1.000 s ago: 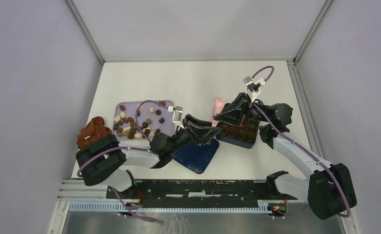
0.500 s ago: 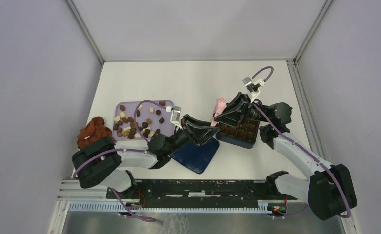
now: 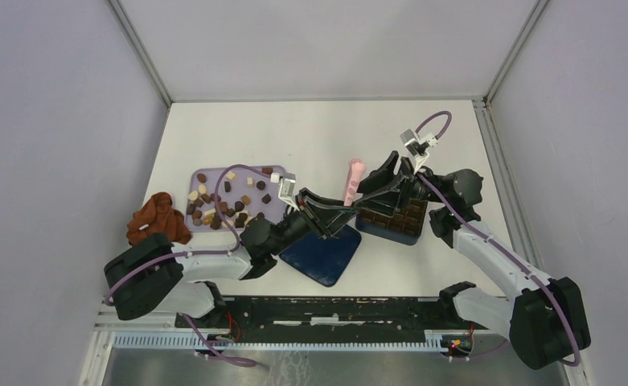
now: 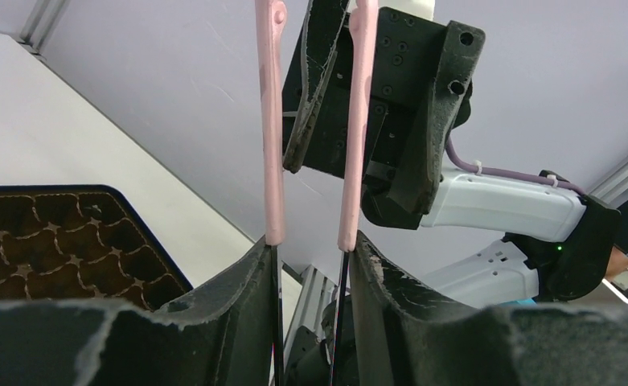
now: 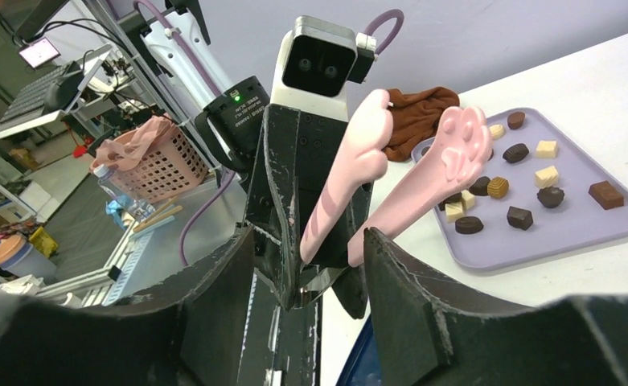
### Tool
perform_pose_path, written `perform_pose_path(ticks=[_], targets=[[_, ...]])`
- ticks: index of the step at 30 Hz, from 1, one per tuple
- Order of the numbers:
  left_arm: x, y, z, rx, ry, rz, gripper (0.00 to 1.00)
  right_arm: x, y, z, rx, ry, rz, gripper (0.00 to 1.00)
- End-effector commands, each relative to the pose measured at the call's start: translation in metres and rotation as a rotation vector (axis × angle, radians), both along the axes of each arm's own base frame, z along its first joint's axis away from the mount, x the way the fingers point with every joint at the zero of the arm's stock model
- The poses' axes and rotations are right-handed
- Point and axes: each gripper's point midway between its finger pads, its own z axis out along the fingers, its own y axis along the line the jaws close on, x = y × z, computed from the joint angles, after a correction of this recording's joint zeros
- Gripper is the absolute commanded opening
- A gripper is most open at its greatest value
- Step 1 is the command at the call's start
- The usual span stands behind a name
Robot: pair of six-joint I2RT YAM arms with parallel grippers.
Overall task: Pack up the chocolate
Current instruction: Pick up the fake chocolate from the plate.
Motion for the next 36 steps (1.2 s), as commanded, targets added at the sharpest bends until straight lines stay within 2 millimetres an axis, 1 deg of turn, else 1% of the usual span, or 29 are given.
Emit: perform_pose_path(ticks=[1,4,6,7,10,11,13,14,17,19,21,25,27,29,32,36], targets=[[0.001,0.013,0.025,-0.080,0.024,0.012,0.43,-0.007,-0.003,0.021,0.012,-0.121,0.012,0.60],[0.003,0.018,0.021,-0.052,0.058,0.030,0.42,-0.005,-0.005,0.020,-0.011,-0.151,0.008,0.62],[0.004,0.023,0.017,-0.016,0.088,0.040,0.40,-0.003,-0.007,0.020,-0.037,-0.186,0.004,0.67],[0.010,0.025,0.005,0.032,0.129,0.071,0.40,-0.001,-0.008,0.018,-0.053,-0.203,0.000,0.67],[0.019,0.037,-0.011,0.157,0.218,0.121,0.40,0.010,-0.016,0.016,-0.105,-0.245,-0.033,0.68],[0.020,0.044,-0.010,0.192,0.239,0.136,0.40,0.016,-0.019,0.015,-0.126,-0.269,-0.052,0.68],[0.023,0.057,-0.019,0.291,0.295,0.171,0.40,0.029,-0.029,0.006,-0.185,-0.277,-0.097,0.69],[0.025,0.065,-0.020,0.330,0.316,0.188,0.40,0.036,-0.033,0.000,-0.211,-0.303,-0.119,0.69],[0.032,0.094,-0.028,0.484,0.397,0.246,0.40,0.052,-0.042,-0.030,-0.284,-0.292,-0.181,0.68],[0.033,0.109,-0.027,0.574,0.436,0.257,0.41,0.056,-0.045,-0.049,-0.307,-0.254,-0.190,0.69],[0.034,0.124,-0.032,0.670,0.479,0.274,0.41,0.059,-0.048,-0.063,-0.323,-0.251,-0.193,0.69],[0.040,0.155,-0.043,0.844,0.580,0.320,0.42,0.065,-0.055,-0.078,-0.360,-0.257,-0.211,0.68],[0.045,0.172,-0.051,0.926,0.623,0.374,0.42,0.062,-0.055,-0.084,-0.361,-0.253,-0.203,0.69],[0.048,0.192,-0.064,1.027,0.680,0.437,0.42,0.059,-0.056,-0.091,-0.364,-0.250,-0.194,0.69],[0.048,0.208,-0.081,1.120,0.740,0.457,0.42,0.059,-0.057,-0.095,-0.379,-0.262,-0.196,0.69],[0.047,0.220,-0.100,1.215,0.797,0.466,0.42,0.058,-0.059,-0.095,-0.392,-0.264,-0.200,0.69]])
